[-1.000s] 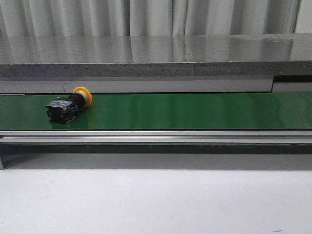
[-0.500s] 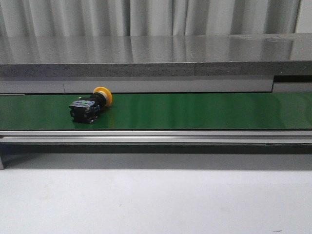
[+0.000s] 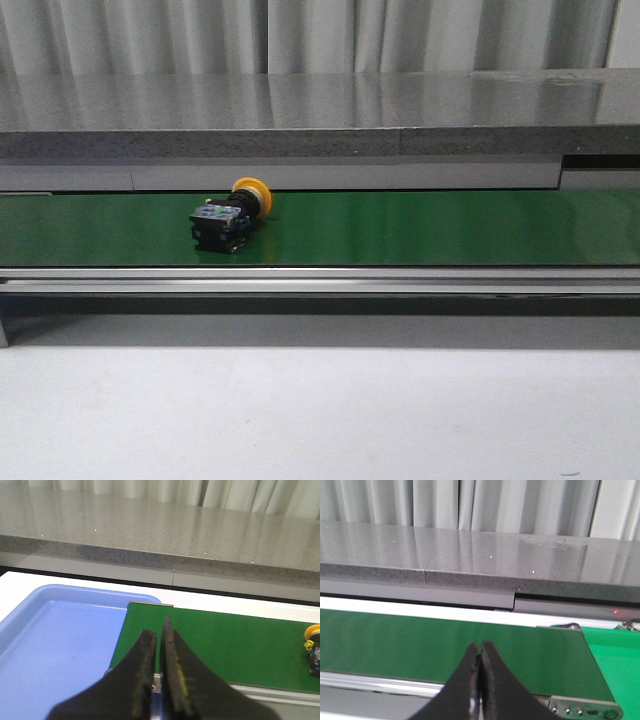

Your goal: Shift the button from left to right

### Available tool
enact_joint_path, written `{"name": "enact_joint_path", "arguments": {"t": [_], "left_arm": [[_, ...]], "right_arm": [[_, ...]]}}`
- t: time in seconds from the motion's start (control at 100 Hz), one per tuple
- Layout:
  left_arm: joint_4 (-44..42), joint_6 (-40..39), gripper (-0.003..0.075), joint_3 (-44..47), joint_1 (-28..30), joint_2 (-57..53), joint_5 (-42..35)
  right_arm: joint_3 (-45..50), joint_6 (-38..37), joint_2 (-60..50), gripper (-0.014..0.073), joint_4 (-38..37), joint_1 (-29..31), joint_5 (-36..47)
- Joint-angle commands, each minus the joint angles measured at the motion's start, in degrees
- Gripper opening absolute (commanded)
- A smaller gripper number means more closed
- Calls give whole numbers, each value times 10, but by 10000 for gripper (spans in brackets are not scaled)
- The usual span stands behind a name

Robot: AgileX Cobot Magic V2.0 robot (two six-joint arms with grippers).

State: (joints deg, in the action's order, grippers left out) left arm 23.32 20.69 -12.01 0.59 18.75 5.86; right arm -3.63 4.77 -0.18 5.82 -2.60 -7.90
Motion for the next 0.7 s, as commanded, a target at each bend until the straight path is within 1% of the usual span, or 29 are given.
{"name": "enact_joint_path", "arguments": {"t": [0.0,0.12,0.31,0.43,0.55,0.69], "left_arm": [[6,0,5,-16,-4,4,-37],[6,0,5,-16,-4,4,-37],[6,0,5,-16,-4,4,-37],[6,0,5,-16,-4,4,-37],[6,0,5,-16,-4,4,-37],[6,0,5,-16,-4,4,-37]], "right_arm": [[-60,1,32,-67,2,-1,7],[-124,1,97,-67,5,-1,-44],[-254,1,236,-67,15,-1,-182],[-336,1,331,-67,36,-1,-246],[-391,1,411,-67,51,-1,-259],[-426,1,476,-67,52,-1,-254]]}}
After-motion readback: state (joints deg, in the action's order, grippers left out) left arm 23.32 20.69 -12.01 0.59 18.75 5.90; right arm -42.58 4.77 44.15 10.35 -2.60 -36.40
